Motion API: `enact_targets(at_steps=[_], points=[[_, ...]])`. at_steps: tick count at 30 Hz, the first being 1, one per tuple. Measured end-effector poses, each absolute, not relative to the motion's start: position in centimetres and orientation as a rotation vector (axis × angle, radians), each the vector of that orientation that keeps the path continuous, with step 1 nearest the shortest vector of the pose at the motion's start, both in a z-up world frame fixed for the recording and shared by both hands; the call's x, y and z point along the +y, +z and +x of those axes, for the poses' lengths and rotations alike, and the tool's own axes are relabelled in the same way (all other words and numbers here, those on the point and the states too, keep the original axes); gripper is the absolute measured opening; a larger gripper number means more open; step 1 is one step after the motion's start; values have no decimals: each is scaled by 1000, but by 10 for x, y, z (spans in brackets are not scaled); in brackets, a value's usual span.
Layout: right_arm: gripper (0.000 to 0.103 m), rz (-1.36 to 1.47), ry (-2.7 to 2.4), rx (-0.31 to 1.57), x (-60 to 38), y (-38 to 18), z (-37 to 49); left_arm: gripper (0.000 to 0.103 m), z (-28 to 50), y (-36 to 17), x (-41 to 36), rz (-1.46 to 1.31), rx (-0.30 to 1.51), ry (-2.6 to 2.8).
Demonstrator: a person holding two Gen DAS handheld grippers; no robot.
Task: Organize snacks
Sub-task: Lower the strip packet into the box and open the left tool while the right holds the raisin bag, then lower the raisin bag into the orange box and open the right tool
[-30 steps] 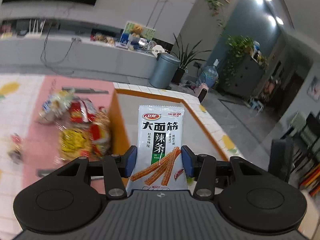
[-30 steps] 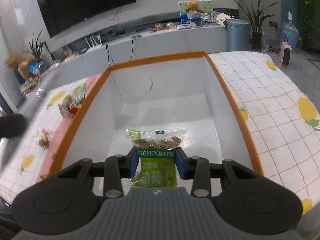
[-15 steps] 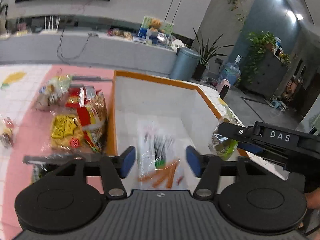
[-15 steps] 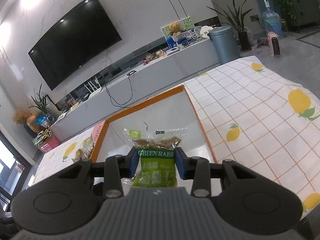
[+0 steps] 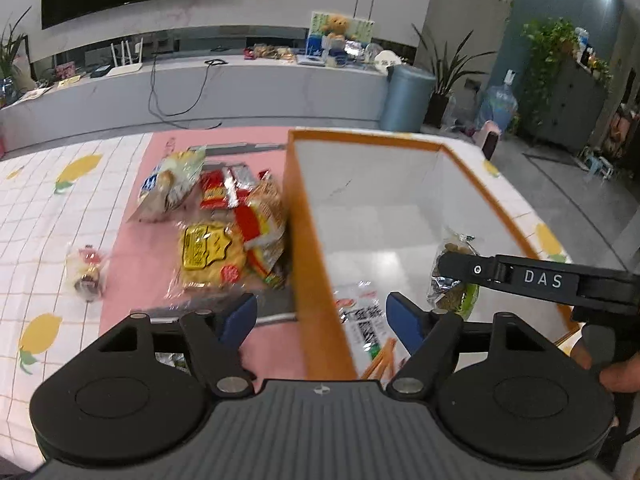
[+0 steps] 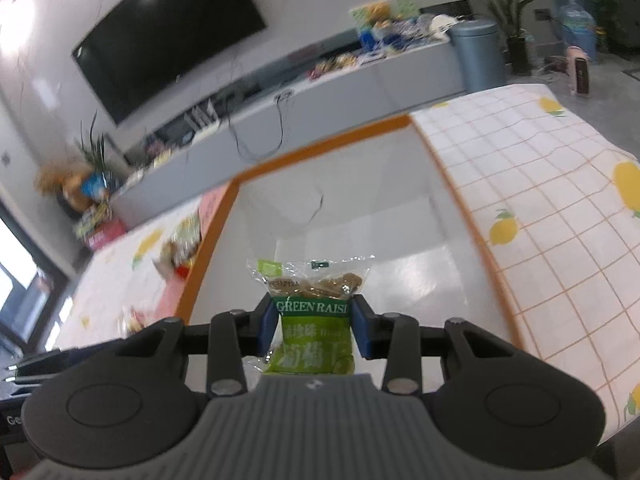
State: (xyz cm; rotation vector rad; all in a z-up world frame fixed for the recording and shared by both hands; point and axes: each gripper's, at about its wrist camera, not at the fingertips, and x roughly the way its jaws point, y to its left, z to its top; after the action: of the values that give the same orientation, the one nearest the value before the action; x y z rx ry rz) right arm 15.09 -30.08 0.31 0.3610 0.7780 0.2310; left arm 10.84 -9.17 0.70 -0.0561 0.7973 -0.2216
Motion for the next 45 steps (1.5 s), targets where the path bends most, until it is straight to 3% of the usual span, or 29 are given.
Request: enact_targets(at_steps=[4, 6, 8, 11, 25, 30, 38, 39, 42, 45], points=[[38, 324, 260, 814, -288, -2, 153, 69, 110, -9, -97, -21, 862, -251], [38, 306, 260, 823, -284, -4, 155, 53, 110, -18, -100, -13, 912, -253], [38, 307, 261, 836, -281, -7, 156, 26, 104, -22, -97, -42, 906, -293], [38, 300, 279, 873, -280, -16, 160, 23, 101, -21, -100, -46, 906, -308], [37, 341, 305, 905, -273, -36, 177, 19, 95, -21, -106, -147, 874, -184], [37, 322, 329, 911, -273, -37, 182, 22, 97, -21, -106, -155, 873, -177], [46, 375, 360, 912, -275, -33, 180, 33, 90, -18, -91, -155, 819, -302], [48, 388, 370, 905, -277, -30, 177, 35, 87, -16, -91, -132, 803, -302], [76, 421, 387, 875, -278, -21, 172, 49, 80, -6, -92, -73, 745, -297], [86, 422, 399, 833, -280, -12, 164, 62, 77, 4, -85, -56, 718, -284]])
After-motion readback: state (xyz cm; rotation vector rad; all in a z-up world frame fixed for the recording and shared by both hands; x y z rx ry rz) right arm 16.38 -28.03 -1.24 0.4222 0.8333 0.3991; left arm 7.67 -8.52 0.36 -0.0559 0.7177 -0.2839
